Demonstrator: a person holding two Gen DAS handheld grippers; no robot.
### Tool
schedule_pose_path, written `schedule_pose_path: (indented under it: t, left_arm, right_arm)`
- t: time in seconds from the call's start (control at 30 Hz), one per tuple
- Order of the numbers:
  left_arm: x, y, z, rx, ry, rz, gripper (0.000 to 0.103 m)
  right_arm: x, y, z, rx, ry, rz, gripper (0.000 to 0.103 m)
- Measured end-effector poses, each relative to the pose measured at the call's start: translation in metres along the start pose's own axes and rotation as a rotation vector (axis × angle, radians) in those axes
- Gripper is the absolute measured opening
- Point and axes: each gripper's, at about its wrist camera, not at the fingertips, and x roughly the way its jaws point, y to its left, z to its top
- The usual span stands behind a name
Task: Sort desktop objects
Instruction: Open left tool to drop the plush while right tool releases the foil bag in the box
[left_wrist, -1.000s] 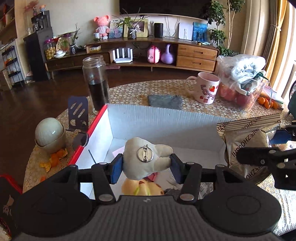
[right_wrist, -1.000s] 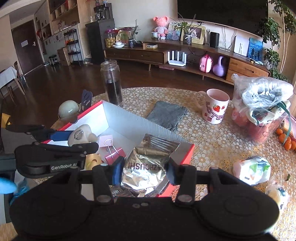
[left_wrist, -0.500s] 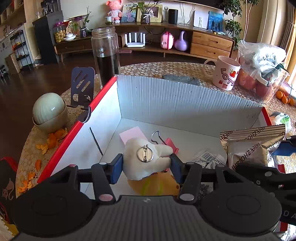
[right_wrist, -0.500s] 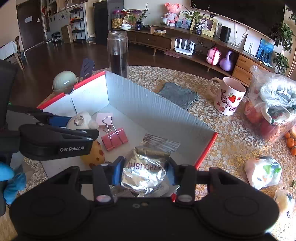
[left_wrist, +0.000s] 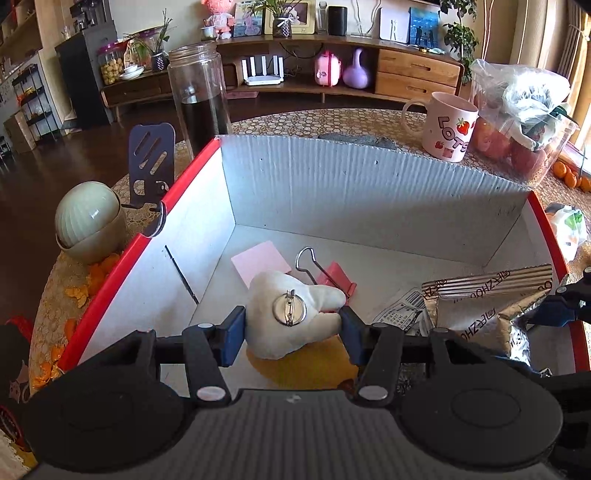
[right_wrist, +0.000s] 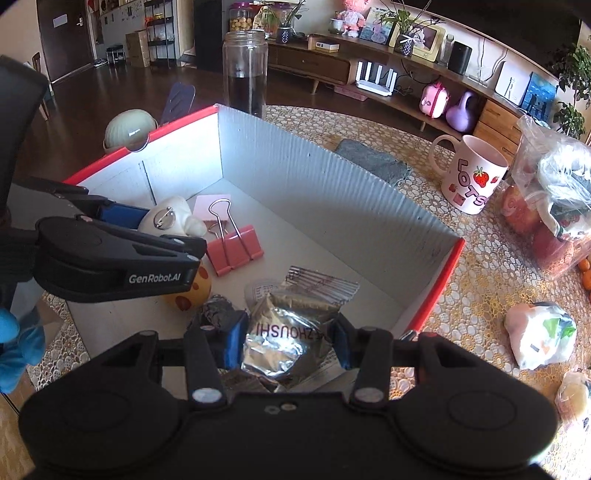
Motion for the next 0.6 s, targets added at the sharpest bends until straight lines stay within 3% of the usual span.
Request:
schedule_pose_path:
  t: [0.2,0.27,0.37,0.6]
  left_arm:
    - [0.002,-0.011,-0.001,0.021,0.015,0.015,0.054]
    - [0.002,-0.012,-0.002,0.016,0.021,0.015,0.056]
    - [0.000,-0.012,-0.003,-0.001,0.021,0.006,0.066]
    - [-0.008,-0.013,-0.002,-0.015,0.013,-0.010,0.068]
  right_arm:
    - [-0.003,0.000,-0.001,-0.016,-0.005,-0.005,0.049]
    - [-0.005,-0.001,-0.001,-0.015,-0.009,0.000,0.052]
    - [-0.010,-0.004,-0.002,-0.007,-0.017,0.012,0.061]
    - [-0.025,-0.010,-0.003,0.004,-0.050,0.029,0.069]
